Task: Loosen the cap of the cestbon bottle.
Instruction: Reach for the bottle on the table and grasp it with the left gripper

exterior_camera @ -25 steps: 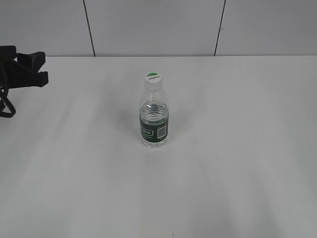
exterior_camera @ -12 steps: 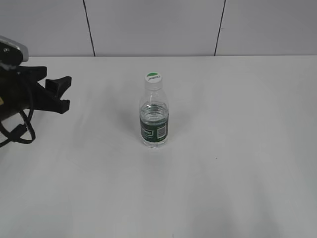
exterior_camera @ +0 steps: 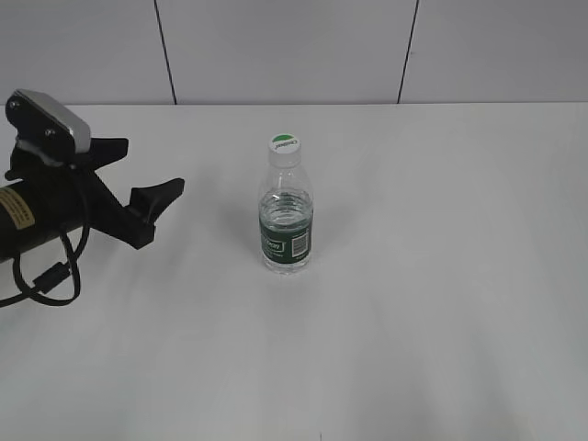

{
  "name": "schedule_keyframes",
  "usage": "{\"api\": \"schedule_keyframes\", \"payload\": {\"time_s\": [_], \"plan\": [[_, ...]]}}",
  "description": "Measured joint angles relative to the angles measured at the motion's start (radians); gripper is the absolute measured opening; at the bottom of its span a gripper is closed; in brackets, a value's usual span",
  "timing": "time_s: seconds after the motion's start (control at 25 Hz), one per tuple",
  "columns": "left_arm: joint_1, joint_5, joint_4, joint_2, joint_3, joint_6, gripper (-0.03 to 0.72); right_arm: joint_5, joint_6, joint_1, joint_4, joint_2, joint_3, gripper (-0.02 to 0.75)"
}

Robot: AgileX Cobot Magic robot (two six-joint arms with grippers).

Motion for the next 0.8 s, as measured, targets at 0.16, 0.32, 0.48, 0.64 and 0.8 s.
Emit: {"api": "schedule_keyframes", "payload": {"time_s": [0.16,0.32,0.48,0.64,0.8], "plan": [[0.017,-0.069,0.066,0.036,-0.001,-0.067,0.592,0.0,0.0,0.0,0.0,0.0,0.0,0.569],[0.023,-0.11,0.188,0.046,-0.001,-0.126,0.59,0.0,0.001,0.0,0.0,0.0,0.0,0.569],[0.027,-0.116,0.251,0.046,-0.002,-0.169,0.59,0.0,0.001,0.0,0.0,0.0,0.0,0.569],[0.028,-0.109,0.329,0.051,-0.043,-0.262,0.589,0.0,0.002,0.0,0.0,0.0,0.0,0.569],[0.028,-0.103,0.439,0.097,-0.119,-0.326,0.589,0.0,0.002,0.0,0.0,0.0,0.0,0.569]]}}
